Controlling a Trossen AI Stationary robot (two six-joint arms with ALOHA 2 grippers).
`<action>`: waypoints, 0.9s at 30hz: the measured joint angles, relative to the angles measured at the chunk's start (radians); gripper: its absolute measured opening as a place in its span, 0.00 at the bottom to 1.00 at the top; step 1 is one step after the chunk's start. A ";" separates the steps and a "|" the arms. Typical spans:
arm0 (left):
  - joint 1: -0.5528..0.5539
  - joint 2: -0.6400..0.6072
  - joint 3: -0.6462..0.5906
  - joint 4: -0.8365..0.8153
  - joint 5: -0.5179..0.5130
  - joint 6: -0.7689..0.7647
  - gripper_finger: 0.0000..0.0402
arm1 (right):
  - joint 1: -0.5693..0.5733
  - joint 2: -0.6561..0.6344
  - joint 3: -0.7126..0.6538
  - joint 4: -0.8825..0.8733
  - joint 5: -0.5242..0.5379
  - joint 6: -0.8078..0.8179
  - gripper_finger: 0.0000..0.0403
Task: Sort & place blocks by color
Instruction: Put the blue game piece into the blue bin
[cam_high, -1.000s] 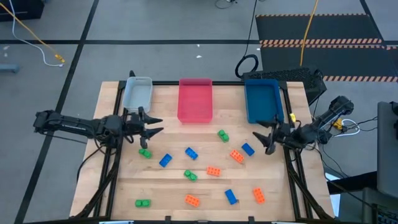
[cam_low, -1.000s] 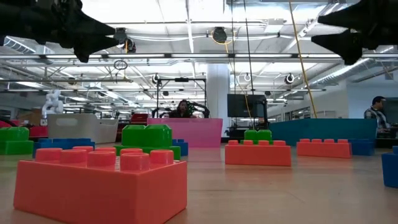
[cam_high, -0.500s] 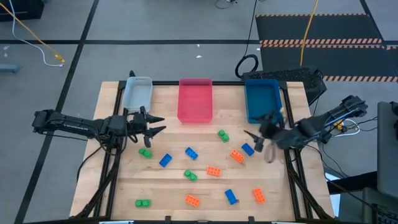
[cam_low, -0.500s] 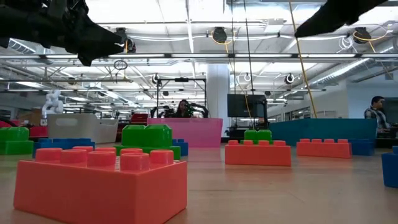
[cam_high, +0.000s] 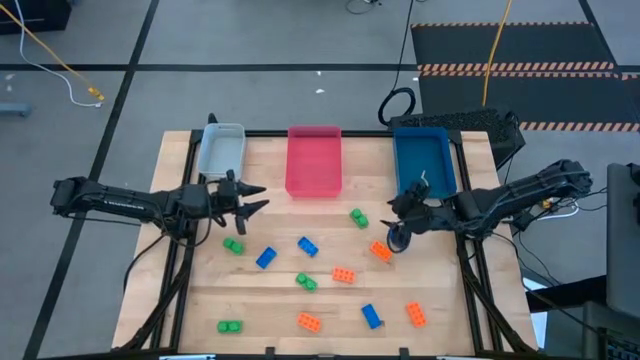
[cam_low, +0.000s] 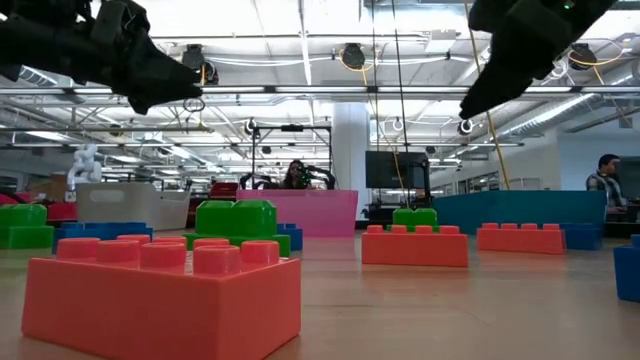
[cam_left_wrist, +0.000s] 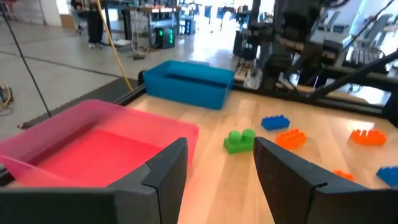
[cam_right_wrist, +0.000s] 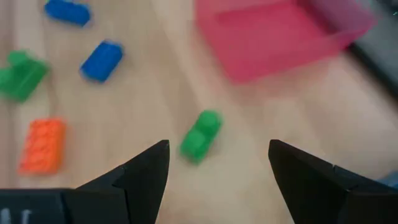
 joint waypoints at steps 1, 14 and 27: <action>0.000 0.000 0.000 0.000 0.000 -0.009 0.46 | -0.007 0.000 0.000 -0.021 -0.033 0.025 0.66; -0.001 0.000 0.000 -0.015 0.002 -0.033 0.46 | -0.035 0.112 -0.001 -0.276 -0.178 0.325 0.66; -0.002 0.000 0.000 -0.055 0.003 -0.062 0.46 | 0.057 0.238 -0.037 -0.273 -0.246 0.507 0.66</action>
